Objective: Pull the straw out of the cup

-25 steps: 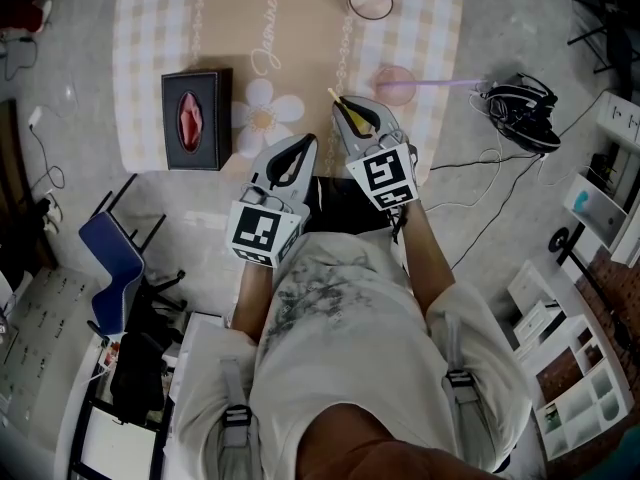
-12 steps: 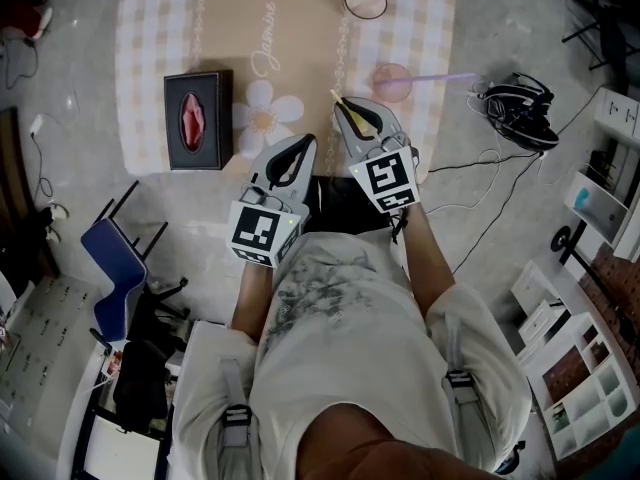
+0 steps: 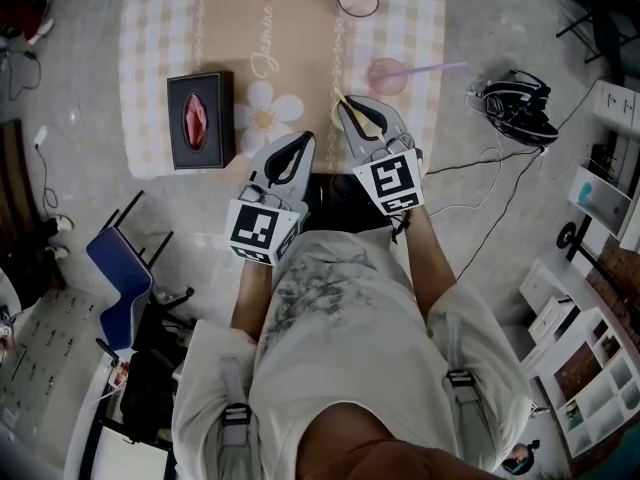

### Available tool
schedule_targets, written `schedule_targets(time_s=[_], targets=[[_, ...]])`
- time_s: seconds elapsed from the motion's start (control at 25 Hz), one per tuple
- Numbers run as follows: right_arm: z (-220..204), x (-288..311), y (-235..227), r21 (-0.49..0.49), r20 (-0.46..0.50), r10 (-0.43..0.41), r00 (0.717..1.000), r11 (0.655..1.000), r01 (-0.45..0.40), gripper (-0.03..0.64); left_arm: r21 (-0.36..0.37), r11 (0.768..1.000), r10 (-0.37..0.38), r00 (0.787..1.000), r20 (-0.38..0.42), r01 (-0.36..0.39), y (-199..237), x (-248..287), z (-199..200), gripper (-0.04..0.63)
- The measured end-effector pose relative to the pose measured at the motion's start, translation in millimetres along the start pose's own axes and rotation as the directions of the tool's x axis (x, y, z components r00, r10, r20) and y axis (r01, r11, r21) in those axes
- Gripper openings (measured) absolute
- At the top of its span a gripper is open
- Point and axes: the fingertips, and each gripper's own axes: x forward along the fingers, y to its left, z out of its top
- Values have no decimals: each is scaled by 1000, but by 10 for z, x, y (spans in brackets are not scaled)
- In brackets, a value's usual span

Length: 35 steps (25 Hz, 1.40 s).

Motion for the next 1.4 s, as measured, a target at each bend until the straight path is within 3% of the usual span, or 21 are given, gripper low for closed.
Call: schedule_targets(time_s=[0.76, 1.4], targets=[[309, -650, 9, 27, 104, -155, 982, 988, 153, 29, 83, 993, -88, 995, 36, 85, -285, -253, 110, 5], [481, -1131, 135, 38, 158, -206, 966, 979, 202, 29, 125, 985, -125, 989, 74, 115, -458, -419, 229, 5]])
